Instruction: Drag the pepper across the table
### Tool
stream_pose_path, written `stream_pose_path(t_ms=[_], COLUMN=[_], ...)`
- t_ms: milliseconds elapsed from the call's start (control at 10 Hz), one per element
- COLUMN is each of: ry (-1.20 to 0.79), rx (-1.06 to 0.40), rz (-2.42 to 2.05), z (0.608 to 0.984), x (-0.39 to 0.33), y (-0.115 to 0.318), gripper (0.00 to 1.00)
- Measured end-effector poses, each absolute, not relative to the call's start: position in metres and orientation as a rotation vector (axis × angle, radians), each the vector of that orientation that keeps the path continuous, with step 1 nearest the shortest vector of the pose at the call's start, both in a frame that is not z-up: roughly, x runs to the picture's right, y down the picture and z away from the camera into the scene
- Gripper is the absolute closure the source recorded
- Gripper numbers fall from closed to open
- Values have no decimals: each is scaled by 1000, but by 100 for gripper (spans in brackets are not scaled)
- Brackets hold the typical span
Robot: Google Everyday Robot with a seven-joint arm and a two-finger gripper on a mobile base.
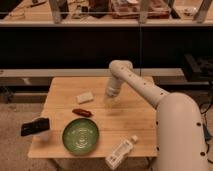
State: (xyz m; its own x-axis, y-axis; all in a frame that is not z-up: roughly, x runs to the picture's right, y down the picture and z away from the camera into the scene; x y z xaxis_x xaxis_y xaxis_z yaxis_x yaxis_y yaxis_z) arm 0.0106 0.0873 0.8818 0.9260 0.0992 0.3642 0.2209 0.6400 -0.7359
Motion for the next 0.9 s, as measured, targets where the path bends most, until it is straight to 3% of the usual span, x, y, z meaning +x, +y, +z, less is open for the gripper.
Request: stream_pose_path(t_ms=[900], ry=[-402], rx=[-883], rz=[-86], z=[890], x=[4], y=[93], gripper=[55])
